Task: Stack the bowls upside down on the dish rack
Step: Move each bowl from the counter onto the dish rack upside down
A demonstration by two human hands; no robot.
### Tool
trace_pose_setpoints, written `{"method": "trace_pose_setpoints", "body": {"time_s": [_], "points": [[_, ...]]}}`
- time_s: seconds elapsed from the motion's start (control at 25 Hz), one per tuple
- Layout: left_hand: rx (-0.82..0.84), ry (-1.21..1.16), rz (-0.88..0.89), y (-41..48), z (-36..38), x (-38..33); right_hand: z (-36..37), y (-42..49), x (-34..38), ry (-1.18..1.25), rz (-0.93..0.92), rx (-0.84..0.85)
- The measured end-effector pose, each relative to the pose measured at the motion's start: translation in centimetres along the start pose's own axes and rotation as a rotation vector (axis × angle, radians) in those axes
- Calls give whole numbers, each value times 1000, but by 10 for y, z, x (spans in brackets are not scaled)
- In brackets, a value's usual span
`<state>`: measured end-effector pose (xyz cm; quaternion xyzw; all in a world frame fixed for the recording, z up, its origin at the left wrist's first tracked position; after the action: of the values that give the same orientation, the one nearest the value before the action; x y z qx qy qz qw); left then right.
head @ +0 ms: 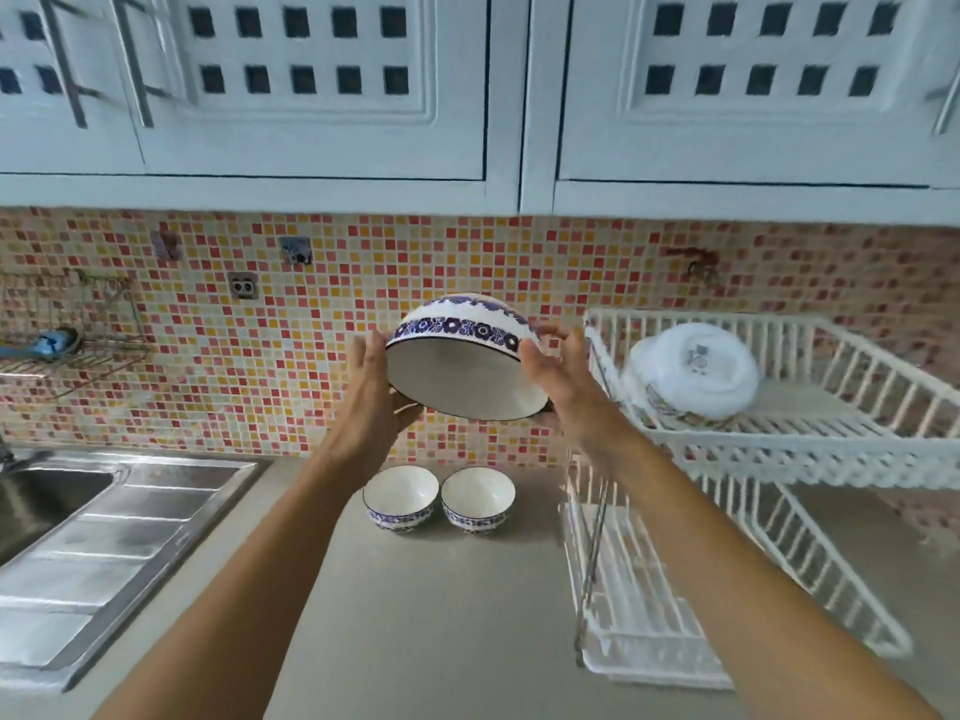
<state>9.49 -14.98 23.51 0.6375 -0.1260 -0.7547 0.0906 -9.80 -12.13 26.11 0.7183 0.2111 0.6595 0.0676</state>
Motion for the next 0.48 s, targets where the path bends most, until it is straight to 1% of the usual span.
{"method": "trace_pose_setpoints", "body": {"time_s": [0.08, 0.2, 0.24, 0.36, 0.4, 0.48], "points": [[131, -27, 45, 7, 39, -21, -36, -9, 23, 18, -72, -12], [309, 26, 90, 20, 102, -42, -104, -26, 42, 16, -138, -68], [369, 80, 101, 25, 121, -45, -127, -31, 47, -7, -157, -79], [575, 401, 179, 36, 190, -47, -204, -48, 57, -117, -191, -111], [630, 471, 190, 39, 215, -47, -228, -54, 62, -174, -201, -114], [723, 496, 203, 46, 263, -46, -274, -63, 67, -291, -205, -114]]}}
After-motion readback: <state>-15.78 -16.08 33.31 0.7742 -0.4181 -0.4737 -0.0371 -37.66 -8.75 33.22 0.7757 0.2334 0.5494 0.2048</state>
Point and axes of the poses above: each hand's wrist, its own y-axis towards the middle knuckle, its own z-axis out of the palm, x = y × z, the point moved 4 cm from there along y, towards the middle knuckle
